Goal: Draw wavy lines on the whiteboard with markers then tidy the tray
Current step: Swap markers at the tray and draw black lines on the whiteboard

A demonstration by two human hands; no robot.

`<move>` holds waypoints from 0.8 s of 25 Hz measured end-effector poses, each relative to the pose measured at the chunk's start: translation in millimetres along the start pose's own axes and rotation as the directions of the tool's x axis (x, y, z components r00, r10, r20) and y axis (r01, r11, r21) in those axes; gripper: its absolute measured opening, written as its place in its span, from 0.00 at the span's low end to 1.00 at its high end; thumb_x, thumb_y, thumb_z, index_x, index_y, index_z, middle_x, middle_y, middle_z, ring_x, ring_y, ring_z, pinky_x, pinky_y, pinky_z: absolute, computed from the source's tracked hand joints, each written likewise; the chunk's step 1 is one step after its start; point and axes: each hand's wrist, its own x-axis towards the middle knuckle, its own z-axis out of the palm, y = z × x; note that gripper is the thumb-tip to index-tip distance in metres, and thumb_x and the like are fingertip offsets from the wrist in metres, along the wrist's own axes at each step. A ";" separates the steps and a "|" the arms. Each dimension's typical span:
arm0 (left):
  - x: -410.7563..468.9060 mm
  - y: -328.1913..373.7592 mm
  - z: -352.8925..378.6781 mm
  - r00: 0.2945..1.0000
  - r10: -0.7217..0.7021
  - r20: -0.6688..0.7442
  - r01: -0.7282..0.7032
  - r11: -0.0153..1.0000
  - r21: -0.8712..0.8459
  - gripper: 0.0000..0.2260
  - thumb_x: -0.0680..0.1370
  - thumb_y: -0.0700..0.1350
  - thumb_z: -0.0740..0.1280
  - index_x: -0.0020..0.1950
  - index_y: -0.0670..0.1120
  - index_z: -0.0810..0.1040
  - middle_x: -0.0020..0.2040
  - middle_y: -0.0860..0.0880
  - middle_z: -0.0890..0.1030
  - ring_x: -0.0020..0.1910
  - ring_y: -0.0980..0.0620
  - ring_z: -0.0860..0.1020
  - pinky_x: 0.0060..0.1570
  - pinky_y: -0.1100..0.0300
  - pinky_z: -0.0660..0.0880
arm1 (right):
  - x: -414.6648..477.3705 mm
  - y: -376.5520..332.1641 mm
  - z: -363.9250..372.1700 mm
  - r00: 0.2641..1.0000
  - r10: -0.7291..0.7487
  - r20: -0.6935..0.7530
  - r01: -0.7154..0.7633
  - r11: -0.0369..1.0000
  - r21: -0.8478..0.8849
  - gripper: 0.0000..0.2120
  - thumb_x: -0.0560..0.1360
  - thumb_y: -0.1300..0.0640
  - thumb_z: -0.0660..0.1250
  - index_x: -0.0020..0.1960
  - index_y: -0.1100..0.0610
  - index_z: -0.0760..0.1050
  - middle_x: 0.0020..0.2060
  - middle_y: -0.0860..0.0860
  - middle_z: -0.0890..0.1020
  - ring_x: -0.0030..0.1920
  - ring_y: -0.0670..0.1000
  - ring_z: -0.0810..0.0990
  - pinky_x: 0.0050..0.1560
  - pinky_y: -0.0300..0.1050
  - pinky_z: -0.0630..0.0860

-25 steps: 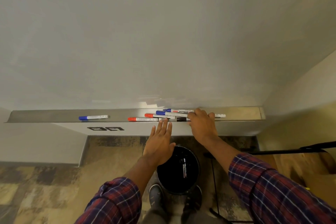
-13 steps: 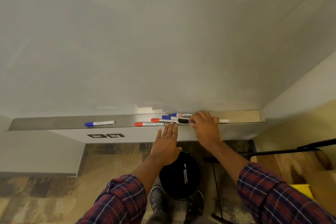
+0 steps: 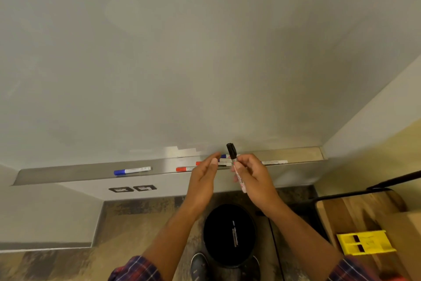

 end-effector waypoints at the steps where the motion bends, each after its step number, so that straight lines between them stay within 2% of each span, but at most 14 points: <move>1: -2.2 6.7 -5.6 1.000 -0.007 0.027 0.009 0.997 -0.071 0.18 0.86 0.58 0.58 0.73 0.58 0.78 0.72 0.60 0.79 0.73 0.60 0.74 0.79 0.52 0.67 | -8.2 -13.0 2.6 0.999 0.039 0.035 -0.041 0.997 0.071 0.06 0.86 0.55 0.61 0.59 0.52 0.76 0.46 0.51 0.85 0.43 0.53 0.85 0.48 0.46 0.82; 4: -7.3 25.4 -15.7 0.991 -0.008 0.133 0.046 0.957 -0.288 0.24 0.83 0.59 0.58 0.74 0.50 0.78 0.70 0.52 0.83 0.72 0.54 0.78 0.79 0.45 0.68 | -26.9 -42.0 11.7 0.985 0.108 0.132 -0.140 0.953 0.269 0.10 0.87 0.56 0.57 0.60 0.55 0.77 0.42 0.55 0.85 0.35 0.55 0.80 0.38 0.49 0.79; 6: -9.8 39.0 -18.5 0.981 0.007 0.195 0.077 0.905 -0.419 0.26 0.84 0.57 0.56 0.73 0.42 0.78 0.70 0.46 0.83 0.71 0.47 0.79 0.78 0.40 0.68 | -33.7 -54.9 17.1 0.971 0.143 0.192 -0.215 0.870 0.443 0.11 0.87 0.57 0.57 0.59 0.58 0.78 0.39 0.58 0.80 0.29 0.53 0.73 0.29 0.46 0.70; 8: -11.1 50.1 -21.1 0.967 0.048 0.251 0.092 0.850 -0.518 0.27 0.86 0.56 0.54 0.73 0.36 0.76 0.71 0.42 0.81 0.71 0.40 0.78 0.78 0.36 0.66 | -38.7 -68.0 19.0 0.937 0.185 0.295 -0.329 0.751 0.572 0.13 0.86 0.54 0.59 0.60 0.61 0.77 0.36 0.57 0.75 0.26 0.49 0.66 0.26 0.41 0.59; 10: -12.0 55.0 -24.3 0.944 0.119 0.308 0.094 0.797 -0.597 0.27 0.88 0.54 0.53 0.74 0.33 0.73 0.74 0.40 0.78 0.75 0.38 0.74 0.79 0.35 0.64 | -43.3 -80.2 20.4 0.890 0.178 0.419 -0.422 0.668 0.613 0.16 0.86 0.49 0.59 0.60 0.60 0.78 0.33 0.54 0.70 0.25 0.46 0.62 0.26 0.39 0.53; 14: -17.5 69.4 -24.9 0.897 0.256 0.361 0.071 0.722 -0.688 0.28 0.87 0.57 0.53 0.76 0.36 0.71 0.78 0.37 0.73 0.77 0.34 0.72 0.77 0.37 0.65 | -50.9 -96.7 24.2 0.810 0.118 0.575 -0.533 0.555 0.638 0.17 0.85 0.44 0.59 0.56 0.56 0.79 0.30 0.50 0.63 0.23 0.43 0.56 0.23 0.36 0.52; 17: -22.5 82.0 -21.0 0.913 0.275 0.300 0.043 0.668 -0.743 0.24 0.86 0.56 0.56 0.69 0.39 0.77 0.72 0.34 0.77 0.68 0.34 0.79 0.69 0.41 0.76 | -51.7 -101.7 24.0 0.826 0.120 0.550 -0.508 0.580 0.636 0.17 0.84 0.43 0.60 0.57 0.56 0.76 0.30 0.50 0.61 0.23 0.43 0.57 0.23 0.35 0.53; 20: -27.2 90.3 -15.7 0.949 0.207 0.236 0.049 0.646 -0.762 0.18 0.86 0.55 0.60 0.56 0.42 0.81 0.55 0.36 0.85 0.51 0.39 0.84 0.57 0.46 0.81 | -52.2 -104.6 23.8 0.864 0.143 0.483 -0.454 0.638 0.623 0.17 0.84 0.42 0.61 0.55 0.56 0.76 0.30 0.50 0.61 0.23 0.44 0.58 0.25 0.37 0.53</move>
